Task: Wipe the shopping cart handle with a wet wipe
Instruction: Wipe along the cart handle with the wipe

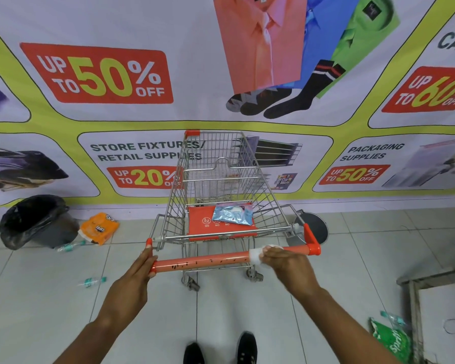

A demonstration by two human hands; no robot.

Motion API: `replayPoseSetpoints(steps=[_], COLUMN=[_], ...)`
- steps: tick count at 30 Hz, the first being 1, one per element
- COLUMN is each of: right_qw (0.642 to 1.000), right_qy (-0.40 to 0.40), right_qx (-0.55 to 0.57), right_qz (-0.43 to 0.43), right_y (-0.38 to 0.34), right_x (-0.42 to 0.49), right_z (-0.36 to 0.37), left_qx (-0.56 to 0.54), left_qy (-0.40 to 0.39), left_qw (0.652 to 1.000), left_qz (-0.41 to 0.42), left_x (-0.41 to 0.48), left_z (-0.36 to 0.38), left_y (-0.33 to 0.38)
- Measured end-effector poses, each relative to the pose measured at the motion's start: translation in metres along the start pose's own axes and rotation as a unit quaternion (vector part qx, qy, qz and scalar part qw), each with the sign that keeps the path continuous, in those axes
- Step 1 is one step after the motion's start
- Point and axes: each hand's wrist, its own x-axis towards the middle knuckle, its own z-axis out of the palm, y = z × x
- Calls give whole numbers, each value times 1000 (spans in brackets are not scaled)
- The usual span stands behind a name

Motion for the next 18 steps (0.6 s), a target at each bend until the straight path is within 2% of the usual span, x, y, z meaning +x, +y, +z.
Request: replayPoseSetpoints(steps=[4, 10, 15, 18], right_qw=[997, 990, 991, 995], right_qy=[-32, -49, -71, -54], right_qx=[55, 76, 52, 39], right_qz=[-42, -104, -98, -75], right_y=[-50, -100, -60, -22], right_x=[28, 53, 36, 18], right_z=[31, 54, 37, 7], left_qx=[-7, 12, 39, 38], left_qy=[-1, -16, -5, -2], left_qw=[1000, 1000, 999, 999], left_qz=[-15, -23, 9, 9], left_x=[1, 1, 2, 2], left_z=[0, -5, -12, -11], left_y=[-3, 2, 1, 2])
